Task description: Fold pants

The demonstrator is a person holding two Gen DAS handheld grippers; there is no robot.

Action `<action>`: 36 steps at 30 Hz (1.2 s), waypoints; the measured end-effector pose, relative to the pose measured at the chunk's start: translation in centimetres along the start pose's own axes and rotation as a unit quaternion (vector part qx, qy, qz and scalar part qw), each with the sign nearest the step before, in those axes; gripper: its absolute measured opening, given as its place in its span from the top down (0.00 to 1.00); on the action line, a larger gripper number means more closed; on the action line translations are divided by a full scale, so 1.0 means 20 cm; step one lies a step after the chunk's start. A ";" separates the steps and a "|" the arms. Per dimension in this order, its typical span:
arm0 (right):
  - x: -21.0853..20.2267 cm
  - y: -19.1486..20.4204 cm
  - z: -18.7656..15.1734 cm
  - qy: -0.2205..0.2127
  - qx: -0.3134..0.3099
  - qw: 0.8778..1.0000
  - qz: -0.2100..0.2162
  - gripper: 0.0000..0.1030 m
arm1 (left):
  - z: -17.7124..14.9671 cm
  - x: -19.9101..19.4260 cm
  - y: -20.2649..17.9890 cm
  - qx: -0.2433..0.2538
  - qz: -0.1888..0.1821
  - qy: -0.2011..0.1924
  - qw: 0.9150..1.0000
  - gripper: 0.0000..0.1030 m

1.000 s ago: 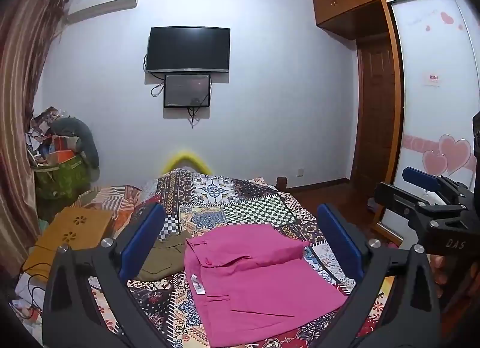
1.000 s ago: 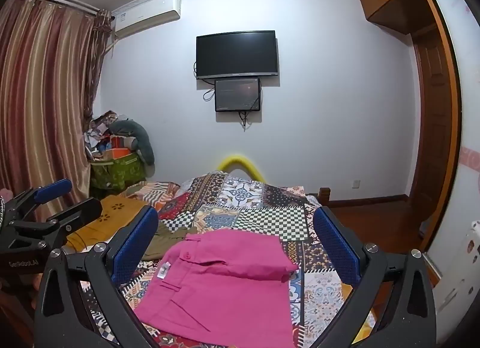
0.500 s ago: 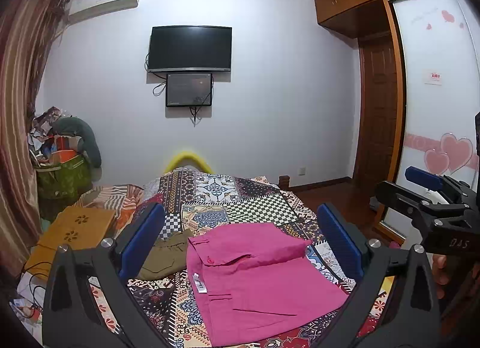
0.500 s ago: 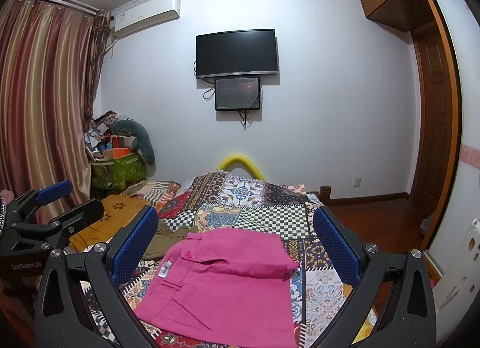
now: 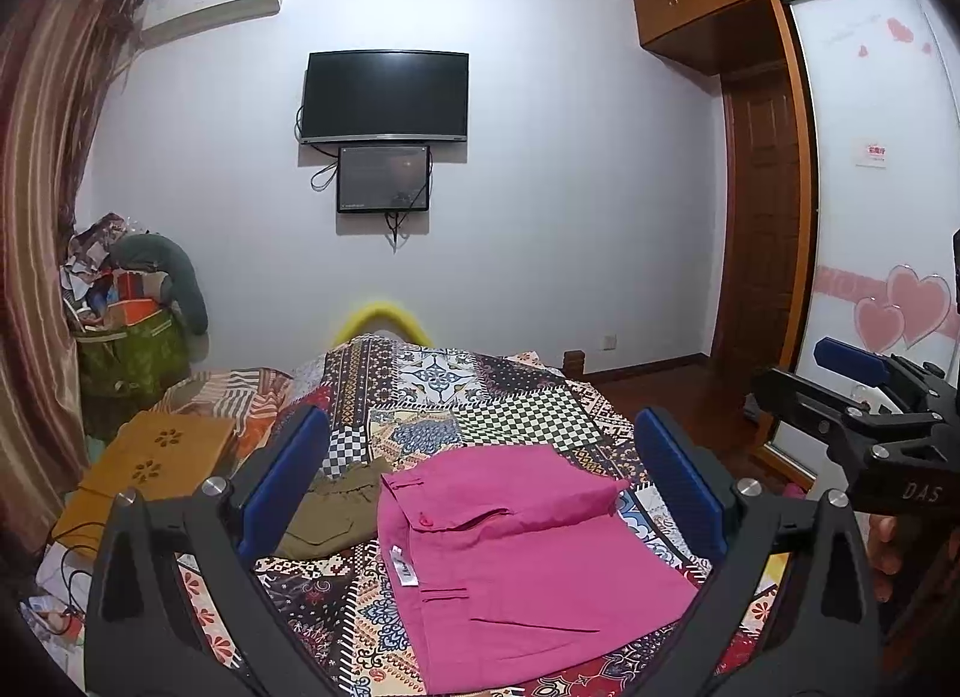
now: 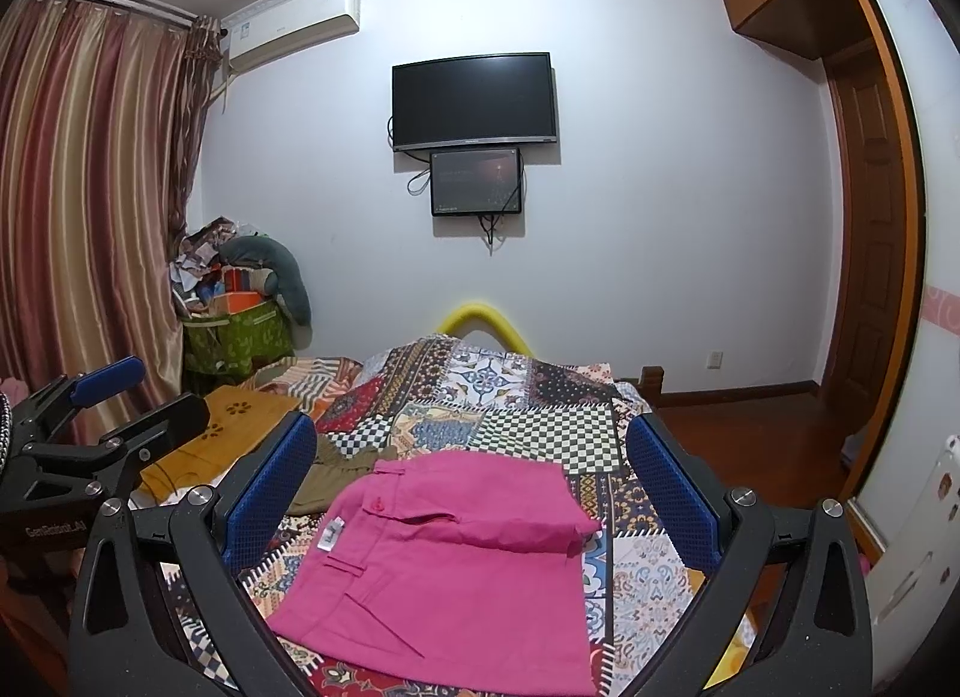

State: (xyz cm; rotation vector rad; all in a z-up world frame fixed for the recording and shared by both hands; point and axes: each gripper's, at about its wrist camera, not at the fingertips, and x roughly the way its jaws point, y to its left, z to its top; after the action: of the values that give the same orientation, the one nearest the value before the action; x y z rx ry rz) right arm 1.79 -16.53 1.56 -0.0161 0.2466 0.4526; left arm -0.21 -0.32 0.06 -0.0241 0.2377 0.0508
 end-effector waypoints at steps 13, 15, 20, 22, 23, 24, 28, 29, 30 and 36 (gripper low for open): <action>-0.01 0.01 -0.02 0.003 0.001 1.000 0.004 0.00 | -0.01 0.01 0.01 -0.003 0.005 0.001 1.000 0.00; -0.01 0.03 -0.03 0.002 -0.001 1.000 0.003 0.00 | -0.01 0.01 0.01 -0.004 0.005 0.001 1.000 0.00; -0.01 0.03 -0.03 0.002 0.000 1.000 0.004 0.00 | -0.01 0.00 0.01 -0.006 0.006 0.001 1.000 0.00; -0.01 0.03 -0.03 0.003 0.000 1.000 0.004 0.00 | -0.01 0.00 0.02 -0.005 0.006 0.001 1.000 0.00; -0.01 0.03 -0.03 0.002 0.000 1.000 0.004 0.00 | -0.01 0.00 0.02 -0.005 0.006 0.001 1.000 0.00; -0.01 0.04 -0.03 0.002 0.000 1.000 0.004 0.00 | 0.00 0.00 0.02 -0.005 0.006 0.001 1.000 0.00; 0.00 0.03 -0.03 0.003 0.000 1.000 0.005 0.00 | 0.00 0.00 0.01 -0.005 0.007 0.001 1.000 0.00; 0.00 0.03 -0.03 0.003 0.000 1.000 0.005 0.00 | 0.00 0.00 0.02 -0.005 0.007 0.000 1.000 0.00; 0.00 0.03 -0.03 0.003 0.000 1.000 0.005 0.00 | 0.00 0.00 0.02 -0.005 0.007 0.001 1.000 0.00; 0.00 0.03 -0.02 0.003 0.000 1.000 0.005 0.00 | 0.00 0.00 0.03 -0.007 0.008 0.001 1.000 0.00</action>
State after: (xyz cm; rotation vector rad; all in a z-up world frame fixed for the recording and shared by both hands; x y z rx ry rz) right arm 1.42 -16.08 1.11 -0.0164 0.2527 0.4618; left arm -0.15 0.28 0.07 -0.0368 0.2392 0.0683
